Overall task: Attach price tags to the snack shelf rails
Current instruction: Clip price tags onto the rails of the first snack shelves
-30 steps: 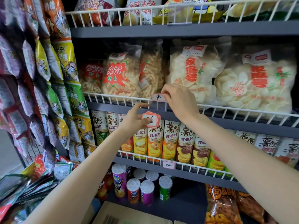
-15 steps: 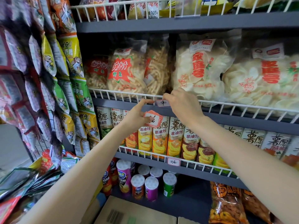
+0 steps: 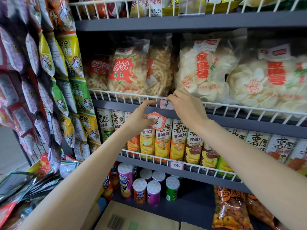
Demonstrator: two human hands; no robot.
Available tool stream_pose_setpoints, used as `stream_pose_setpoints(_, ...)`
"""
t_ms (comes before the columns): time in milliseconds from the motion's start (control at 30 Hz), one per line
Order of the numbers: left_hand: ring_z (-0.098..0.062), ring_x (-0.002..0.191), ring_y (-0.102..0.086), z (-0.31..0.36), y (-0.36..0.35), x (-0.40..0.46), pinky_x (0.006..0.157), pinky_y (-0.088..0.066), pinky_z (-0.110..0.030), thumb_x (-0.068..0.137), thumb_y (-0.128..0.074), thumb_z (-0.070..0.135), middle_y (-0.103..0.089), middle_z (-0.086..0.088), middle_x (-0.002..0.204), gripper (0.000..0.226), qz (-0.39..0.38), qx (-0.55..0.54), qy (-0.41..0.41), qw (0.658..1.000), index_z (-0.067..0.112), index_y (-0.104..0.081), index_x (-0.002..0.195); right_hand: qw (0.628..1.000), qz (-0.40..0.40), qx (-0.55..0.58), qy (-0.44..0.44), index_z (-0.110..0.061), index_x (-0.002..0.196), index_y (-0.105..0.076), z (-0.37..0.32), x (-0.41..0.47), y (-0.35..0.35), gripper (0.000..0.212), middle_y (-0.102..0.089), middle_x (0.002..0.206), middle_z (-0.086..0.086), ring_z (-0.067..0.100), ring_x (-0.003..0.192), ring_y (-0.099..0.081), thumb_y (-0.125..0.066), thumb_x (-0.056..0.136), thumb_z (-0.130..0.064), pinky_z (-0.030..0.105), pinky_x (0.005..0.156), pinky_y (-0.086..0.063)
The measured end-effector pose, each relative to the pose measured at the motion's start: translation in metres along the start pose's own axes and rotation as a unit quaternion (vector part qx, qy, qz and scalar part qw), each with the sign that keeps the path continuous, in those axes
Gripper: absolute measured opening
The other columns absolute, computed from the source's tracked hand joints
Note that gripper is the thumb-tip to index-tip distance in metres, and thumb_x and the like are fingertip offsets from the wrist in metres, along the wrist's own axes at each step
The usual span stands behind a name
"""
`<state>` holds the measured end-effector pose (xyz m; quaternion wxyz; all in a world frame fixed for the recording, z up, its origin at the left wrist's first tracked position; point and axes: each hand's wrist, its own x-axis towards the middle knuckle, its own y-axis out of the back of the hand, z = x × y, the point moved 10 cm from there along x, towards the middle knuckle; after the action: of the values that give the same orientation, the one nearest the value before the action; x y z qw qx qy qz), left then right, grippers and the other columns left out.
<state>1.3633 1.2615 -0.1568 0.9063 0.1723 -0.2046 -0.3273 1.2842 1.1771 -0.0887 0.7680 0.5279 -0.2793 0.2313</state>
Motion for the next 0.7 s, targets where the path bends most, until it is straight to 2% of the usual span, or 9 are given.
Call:
stream_pose_setpoints(67, -0.021, 0.073, -0.060, 0.004, 0.000, -0.001, 0.073, -0.058, -0.024, 0.090, -0.057, 0.003, -0.056, -0.017, 0.075, 0.051, 0.002, -0.002, -0.004, 1.000, 0.028, -0.040, 0.130, 1.000, -0.014, 0.008, -0.004, -0.015, 0.113, -0.056, 0.000, 0.001, 0.001, 0.042, -0.052, 0.102, 0.001, 0.020, 0.101, -0.043, -0.055, 0.079, 0.010, 0.030, 0.051, -0.033)
stream_pose_setpoints(133, -0.020, 0.073, -0.061, 0.006, 0.000, -0.001, 0.070, -0.058, -0.021, 0.090, -0.057, 0.003, -0.058, -0.017, 0.076, 0.051, 0.005, 0.000, -0.005, 1.000, 0.027, -0.040, 0.131, 0.999, -0.028, 0.018, -0.007, -0.015, 0.115, -0.056, 0.000, 0.003, -0.001, 0.043, -0.051, 0.102, 0.002, 0.020, 0.102, -0.043, -0.053, 0.080, 0.010, 0.031, 0.052, -0.032)
stream_pose_setpoints(400, -0.019, 0.072, -0.063, 0.009, 0.002, -0.002, 0.080, -0.057, -0.030, 0.090, -0.057, 0.005, -0.061, -0.007, 0.069, 0.051, 0.012, 0.002, -0.003, 1.000, 0.027, -0.041, 0.132, 0.998, -0.037, 0.031, -0.029, -0.010, 0.117, -0.059, -0.001, 0.002, -0.001, 0.041, -0.049, 0.107, 0.004, 0.021, 0.104, -0.043, -0.057, 0.080, 0.008, 0.030, 0.052, -0.039)
stream_pose_setpoints(467, -0.018, 0.071, -0.062, 0.010, 0.003, -0.004, 0.077, -0.057, -0.026, 0.090, -0.057, 0.005, -0.060, -0.009, 0.068, 0.051, 0.012, 0.009, -0.003, 1.000, 0.027, -0.041, 0.133, 0.998, -0.040, 0.034, -0.025, -0.010, 0.119, -0.058, -0.003, 0.000, -0.001, 0.044, -0.049, 0.109, 0.004, 0.020, 0.105, -0.044, -0.055, 0.080, 0.009, 0.030, 0.052, -0.037)
stream_pose_setpoints(700, -0.014, 0.073, -0.063, 0.015, 0.002, -0.003, 0.067, -0.056, -0.016, 0.089, -0.057, 0.004, -0.061, 0.001, 0.063, 0.053, 0.016, -0.013, -0.004, 1.000, 0.024, -0.041, 0.135, 0.998, -0.036, 0.051, -0.027, -0.013, 0.122, -0.054, -0.002, 0.000, 0.002, 0.046, -0.049, 0.109, 0.005, 0.021, 0.106, -0.044, -0.054, 0.081, 0.008, 0.029, 0.052, -0.032)
